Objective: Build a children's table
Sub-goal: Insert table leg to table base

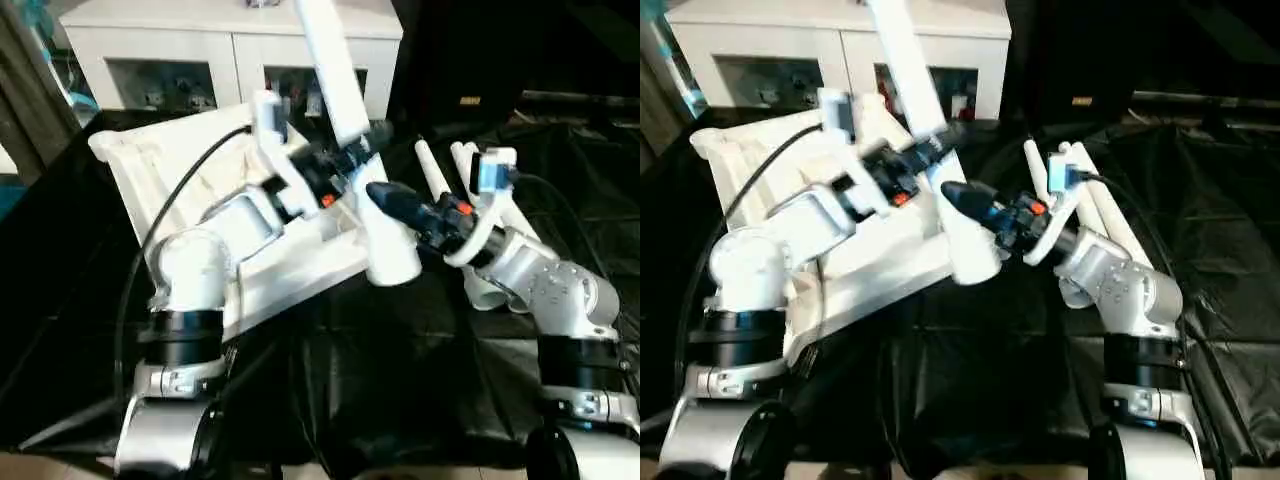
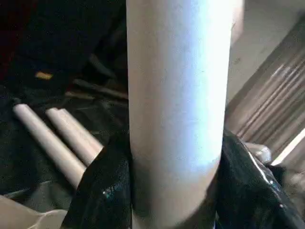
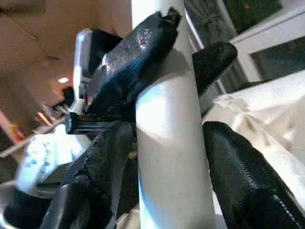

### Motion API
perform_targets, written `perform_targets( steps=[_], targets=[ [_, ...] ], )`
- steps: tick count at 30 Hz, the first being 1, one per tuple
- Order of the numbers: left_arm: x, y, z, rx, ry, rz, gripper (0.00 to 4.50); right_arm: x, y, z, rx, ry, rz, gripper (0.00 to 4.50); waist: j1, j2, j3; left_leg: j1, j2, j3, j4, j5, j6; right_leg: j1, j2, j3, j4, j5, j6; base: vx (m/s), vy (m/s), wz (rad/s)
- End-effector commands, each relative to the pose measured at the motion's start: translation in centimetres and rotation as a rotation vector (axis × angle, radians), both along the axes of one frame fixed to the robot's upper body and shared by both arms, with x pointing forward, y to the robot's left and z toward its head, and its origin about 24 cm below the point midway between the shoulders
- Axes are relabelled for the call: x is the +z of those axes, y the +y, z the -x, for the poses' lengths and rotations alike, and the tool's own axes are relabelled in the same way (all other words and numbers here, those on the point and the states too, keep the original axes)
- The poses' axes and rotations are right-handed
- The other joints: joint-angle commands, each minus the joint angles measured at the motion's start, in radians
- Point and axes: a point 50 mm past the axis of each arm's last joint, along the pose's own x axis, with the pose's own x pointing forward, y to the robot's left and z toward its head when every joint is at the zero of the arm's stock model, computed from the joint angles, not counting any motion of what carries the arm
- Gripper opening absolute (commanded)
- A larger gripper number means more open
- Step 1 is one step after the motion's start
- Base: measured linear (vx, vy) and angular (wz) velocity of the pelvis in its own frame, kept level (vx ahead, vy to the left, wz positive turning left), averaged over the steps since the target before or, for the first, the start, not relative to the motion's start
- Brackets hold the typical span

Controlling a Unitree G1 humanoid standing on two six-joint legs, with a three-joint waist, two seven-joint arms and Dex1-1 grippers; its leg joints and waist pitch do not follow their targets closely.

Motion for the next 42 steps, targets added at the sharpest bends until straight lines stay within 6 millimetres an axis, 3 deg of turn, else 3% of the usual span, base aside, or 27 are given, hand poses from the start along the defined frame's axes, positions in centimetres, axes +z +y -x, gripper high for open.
perform_targets(
  steps=[1, 3, 9, 10, 11, 13, 15, 16, 21, 25, 27, 32, 35, 38, 39, 42],
  targets=[
    [0.9, -0.2, 0.0, 0.02, -0.044, -0.029, 1.9, 0.6, 0.1, 0.2, -0.003, -0.042, 0.018, 2.97, -0.003, -0.006, -0.102, 0.037, 0.03, -0.027, -0.081, -0.307, -0.04, 0.044, -0.053, 0.032, -0.096, -0.411, -0.096, 0.0, 0.0, 0.0],
    [1.0, -0.5, -0.6, 0.17, -0.09, -0.215, 1.89, -0.7, 1.6, -0.3, -0.069, -0.046, 0.201, 2.98, -0.006, -0.006, -0.102, 0.038, 0.033, -0.029, -0.083, -0.317, -0.049, 0.038, -0.05, 0.032, -0.095, -0.409, -0.084, 0.0, 0.0, 0.0],
    [1.5, -0.7, -0.8, 0.246, -0.133, -0.309, 1.89, -2.2, 2.9, -0.7, -0.125, -0.042, 0.355, 2.98, -0.012, -0.008, -0.102, 0.036, 0.029, -0.03, -0.082, -0.322, -0.05, 0.037, -0.051, 0.031, -0.098, -0.442, -0.075, 0.0, 0.0, 0.0],
    [1.6, -0.7, -0.9, 0.29, -0.154, -0.35, 1.89, -3.0, 3.7, -1.2, -0.173, -0.055, 0.446, 2.98, -0.013, -0.012, -0.102, 0.035, 0.03, -0.029, -0.081, -0.323, -0.048, 0.037, -0.054, 0.031, -0.099, -0.437, -0.083, 0.0, 0.0, 0.0],
    [1.6, -0.7, -0.9, 0.293, -0.157, -0.356, 1.89, -3.1, 3.8, -1.3, -0.175, -0.054, 0.45, 2.98, -0.016, -0.008, -0.102, 0.037, 0.029, -0.028, -0.08, -0.329, -0.05, 0.035, -0.053, 0.031, -0.099, -0.436, -0.09, 0.0, 0.0, 0.0],
    [1.6, -0.7, -1.1, 0.318, -0.169, -0.392, 1.89, -3.4, 4.2, -1.5, -0.177, -0.038, 0.454, 2.64, -0.017, -0.013, -0.103, 0.036, 0.029, -0.027, -0.08, -0.324, -0.045, 0.036, -0.052, 0.032, -0.099, -0.423, -0.093, 0.0, 0.0, 0.0],
    [1.5, -0.7, -1.1, 0.331, -0.171, -0.405, 1.89, -3.4, 4.4, -1.5, -0.173, -0.03, 0.44, 2.61, -0.016, -0.007, -0.104, 0.037, 0.031, -0.027, -0.08, -0.315, -0.035, 0.036, -0.05, 0.033, -0.093, -0.386, -0.106, 0.0, 0.0, 0.0],
    [1.4, -0.7, -1.2, 0.349, -0.172, -0.412, 1.89, -3.4, 4.5, -1.6, -0.174, -0.028, 0.43, 2.53, -0.018, -0.012, -0.104, 0.035, 0.032, -0.027, -0.082, -0.313, -0.034, 0.037, -0.049, 0.032, -0.093, -0.376, -0.108, 0.0, 0.0, 0.0],
    [1.4, -0.6, -1.1, 0.356, -0.166, -0.408, 1.89, -3.3, 4.3, -1.6, -0.163, -0.029, 0.417, 2.13, -0.017, -0.011, -0.107, 0.032, 0.031, -0.024, -0.08, -0.281, -0.024, 0.042, -0.05, 0.034, -0.084, -0.302, -0.137, 0.0, 0.0, 0.0],
    [1.2, -0.3, -1.1, 0.355, -0.164, -0.409, 1.89, -3.0, 4.1, -1.6, -0.144, -0.055, 0.398, 2.05, -0.017, -0.016, -0.107, 0.031, 0.031, -0.022, -0.077, -0.26, -0.013, 0.045, -0.052, 0.035, -0.084, -0.297, -0.145, 0.0, 0.0, 0.0],
    [1.0, -0.2, -1.0, 0.313, -0.161, -0.4, 2.59, -2.7, 4.0, -1.3, -0.108, -0.073, 0.377, 2.03, -0.016, -0.016, -0.107, 0.032, 0.03, -0.021, -0.077, -0.257, -0.009, 0.046, -0.051, 0.034, -0.084, -0.298, -0.146, 0.0, 0.0, 0.0],
    [1.0, -0.2, -0.6, 0.231, -0.143, -0.318, 2.85, -2.3, 3.5, -0.7, -0.04, -0.103, 0.363, 2.0, -0.018, -0.017, -0.106, 0.031, 0.03, -0.02, -0.075, -0.255, -0.001, 0.047, -0.051, 0.034, -0.084, -0.295, -0.156, 0.0, 0.0, 0.0],
    [0.7, -0.3, 0.9, -0.013, -0.196, -0.23, 3.06, -1.5, 2.4, 0.6, 0.107, -0.133, 0.292, 1.99, -0.018, -0.02, -0.106, 0.031, 0.029, -0.019, -0.074, -0.25, 0.01, 0.049, -0.051, 0.034, -0.086, -0.295, -0.163, 0.0, 0.0, 0.0],
    [0.4, -0.2, 2.2, -0.217, -0.183, -0.125, 3.05, -1.0, 1.4, 1.3, 0.194, -0.138, 0.267, 1.99, -0.017, -0.017, -0.106, 0.034, 0.031, -0.018, -0.075, -0.26, 0.011, 0.047, -0.05, 0.034, -0.08, -0.296, -0.179, 0.0, 0.0, 0.0],
    [0.5, -0.1, 2.5, -0.264, -0.181, -0.085, 3.05, -1.0, 1.0, 1.5, 0.217, -0.137, 0.269, 1.99, -0.018, -0.012, -0.105, 0.034, 0.031, -0.019, -0.074, -0.273, 0.006, 0.045, -0.049, 0.033, -0.08, -0.301, -0.188, 0.0, 0.0, 0.0],
    [0.7, 0.2, 2.8, -0.326, -0.185, -0.032, 3.05, -0.7, 0.5, 1.7, 0.247, -0.128, 0.258, 1.99, -0.02, -0.015, -0.103, 0.034, 0.031, -0.02, -0.077, -0.304, -0.002, 0.047, -0.049, 0.033, -0.083, -0.329, -0.185, 0.0, 0.0, 0.0]
  ],
)
